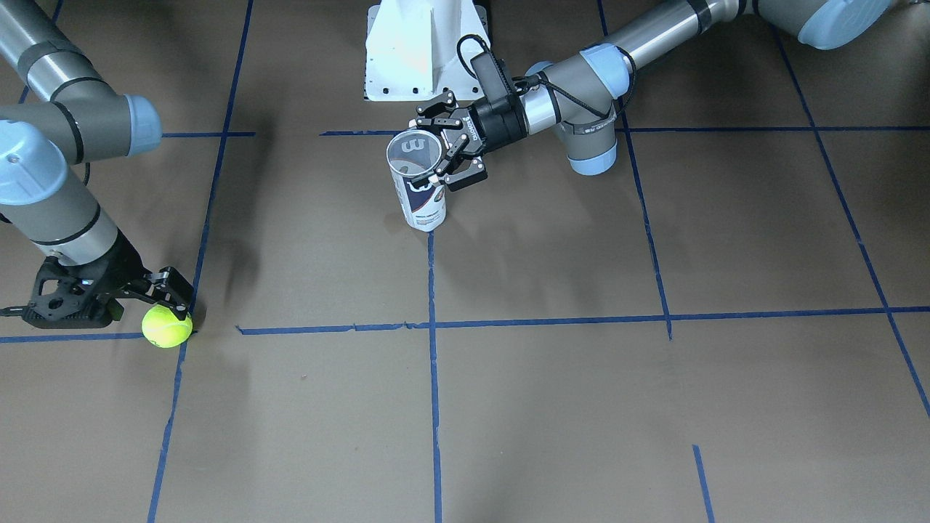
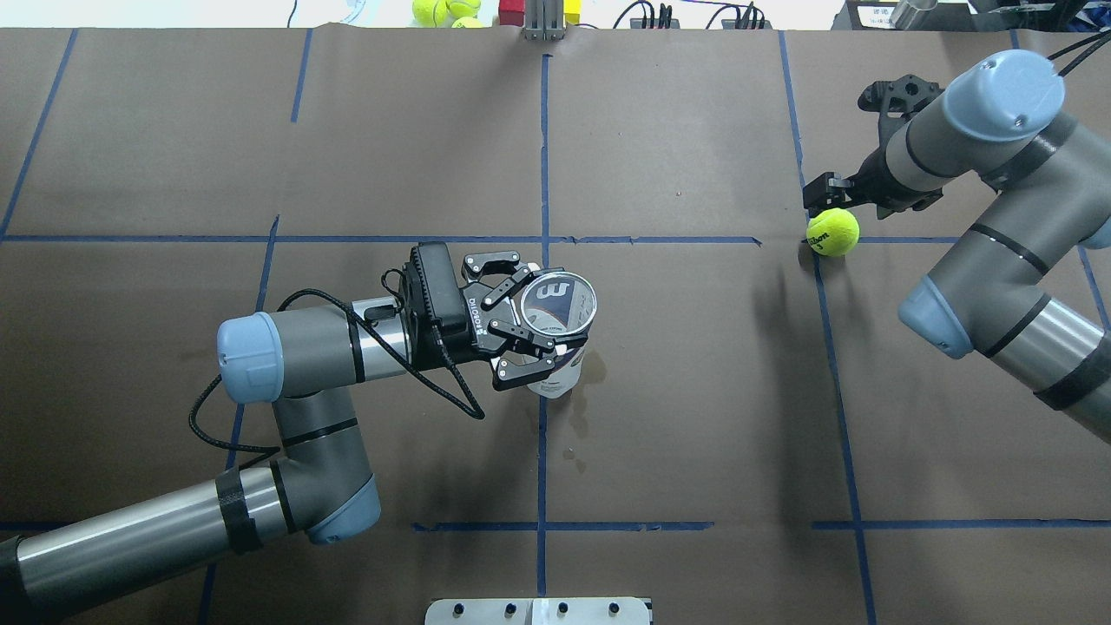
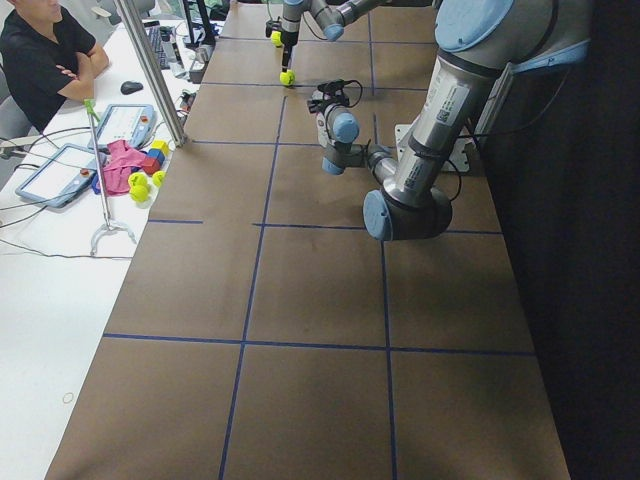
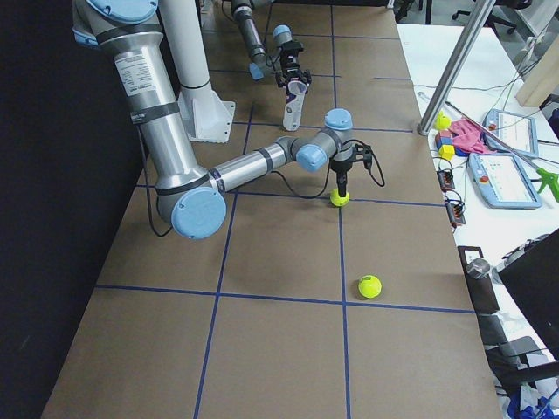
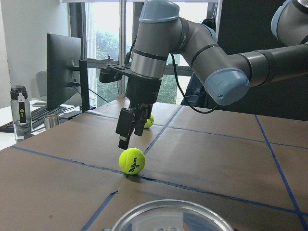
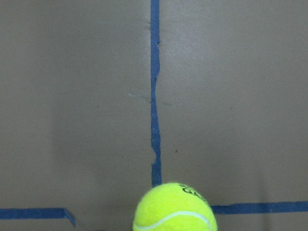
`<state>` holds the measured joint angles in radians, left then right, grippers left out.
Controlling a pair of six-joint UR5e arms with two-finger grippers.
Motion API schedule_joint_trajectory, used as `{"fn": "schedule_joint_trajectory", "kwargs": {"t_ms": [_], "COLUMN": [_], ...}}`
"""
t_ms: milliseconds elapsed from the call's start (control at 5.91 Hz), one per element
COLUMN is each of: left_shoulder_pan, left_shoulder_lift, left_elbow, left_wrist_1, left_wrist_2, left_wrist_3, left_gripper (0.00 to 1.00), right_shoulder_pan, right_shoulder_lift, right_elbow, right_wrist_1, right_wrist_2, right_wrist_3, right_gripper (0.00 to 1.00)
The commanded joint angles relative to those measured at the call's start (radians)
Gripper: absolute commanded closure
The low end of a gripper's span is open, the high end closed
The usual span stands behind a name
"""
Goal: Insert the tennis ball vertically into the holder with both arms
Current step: 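Lower the right gripper onto the nearer tennis ball and close it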
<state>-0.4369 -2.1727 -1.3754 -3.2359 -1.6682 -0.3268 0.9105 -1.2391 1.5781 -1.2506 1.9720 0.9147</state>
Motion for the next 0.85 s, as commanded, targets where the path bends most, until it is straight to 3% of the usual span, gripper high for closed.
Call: {"fn": "schedule_joint_trajectory", "kwargs": {"t_ms": [0, 508, 677], "left_shoulder_pan": [0.003, 0.003, 0.003], "left_shoulder_lift": [0.001, 0.001, 0.001], "left_elbow": [-0.001, -0.001, -0.001], "left_wrist_1": [-0.007, -0.007, -0.007], "left_wrist_2": [0.001, 0.001, 0.001], "left_wrist_3": [0.000, 0.000, 0.000], "left_gripper": [0.26, 0.26, 0.26], "right_shoulder_pan": [-0.037, -0.056, -0.059], "right_shoulder_lift": [0.001, 0.024, 0.026], "right_elbow": [-0.030, -0.073, -0.075], "right_wrist_1": [0.002, 0.002, 0.003], "right_wrist_2": [-0.044, -0.065, -0.074], "right_wrist_3": [0.000, 0.000, -0.002], "right_gripper": [0.00, 0.04, 0.18]}}
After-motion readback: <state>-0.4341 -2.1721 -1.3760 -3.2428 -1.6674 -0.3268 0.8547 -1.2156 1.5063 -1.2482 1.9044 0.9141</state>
